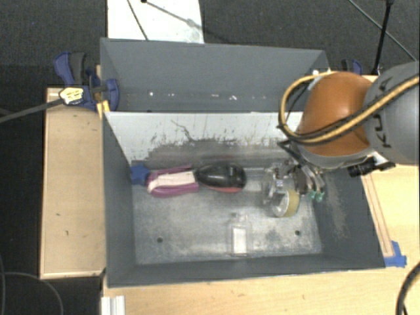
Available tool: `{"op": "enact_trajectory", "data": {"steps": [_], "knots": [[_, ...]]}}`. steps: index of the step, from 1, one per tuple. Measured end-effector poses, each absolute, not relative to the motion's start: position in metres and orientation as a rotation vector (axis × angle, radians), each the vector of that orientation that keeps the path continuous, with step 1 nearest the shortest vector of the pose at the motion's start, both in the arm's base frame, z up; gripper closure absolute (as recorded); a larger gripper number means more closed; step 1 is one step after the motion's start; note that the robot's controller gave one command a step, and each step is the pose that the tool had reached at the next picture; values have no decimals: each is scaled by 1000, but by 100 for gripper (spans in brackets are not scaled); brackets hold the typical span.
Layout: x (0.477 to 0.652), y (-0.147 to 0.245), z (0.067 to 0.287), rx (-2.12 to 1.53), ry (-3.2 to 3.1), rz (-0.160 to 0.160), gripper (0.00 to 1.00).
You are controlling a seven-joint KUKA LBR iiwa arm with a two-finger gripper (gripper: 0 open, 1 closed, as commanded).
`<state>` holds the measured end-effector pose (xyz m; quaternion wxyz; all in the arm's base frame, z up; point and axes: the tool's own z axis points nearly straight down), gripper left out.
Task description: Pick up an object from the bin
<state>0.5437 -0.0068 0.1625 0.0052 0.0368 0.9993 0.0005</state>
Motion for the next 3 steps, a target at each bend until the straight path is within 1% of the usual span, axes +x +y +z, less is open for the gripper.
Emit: {"op": "enact_trajectory", "data": {"steps": [1,2,3], "knots": [[542,-7,158,117,3137,2,0],[571,-2,80,334,3120,1,0],[519,-5,73,571,3083,7,0]]}}
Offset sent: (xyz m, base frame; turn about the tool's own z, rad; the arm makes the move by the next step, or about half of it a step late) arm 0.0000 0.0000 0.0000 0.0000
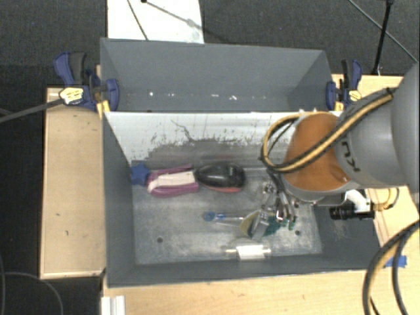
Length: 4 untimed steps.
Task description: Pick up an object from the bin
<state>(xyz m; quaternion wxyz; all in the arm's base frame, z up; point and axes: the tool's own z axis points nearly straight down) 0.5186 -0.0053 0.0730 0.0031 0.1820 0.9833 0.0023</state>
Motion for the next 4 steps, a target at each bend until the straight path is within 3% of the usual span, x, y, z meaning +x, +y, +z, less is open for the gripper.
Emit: {"op": "enact_trajectory", "data": {"steps": [1,2,3,4], "knots": [[519,-5,72,568,3084,5,100],[523,-28,198,621,3069,2,100],[536,-15,149,241,3134,1,100],[522,-12,226,249,3123,2,100]]}}
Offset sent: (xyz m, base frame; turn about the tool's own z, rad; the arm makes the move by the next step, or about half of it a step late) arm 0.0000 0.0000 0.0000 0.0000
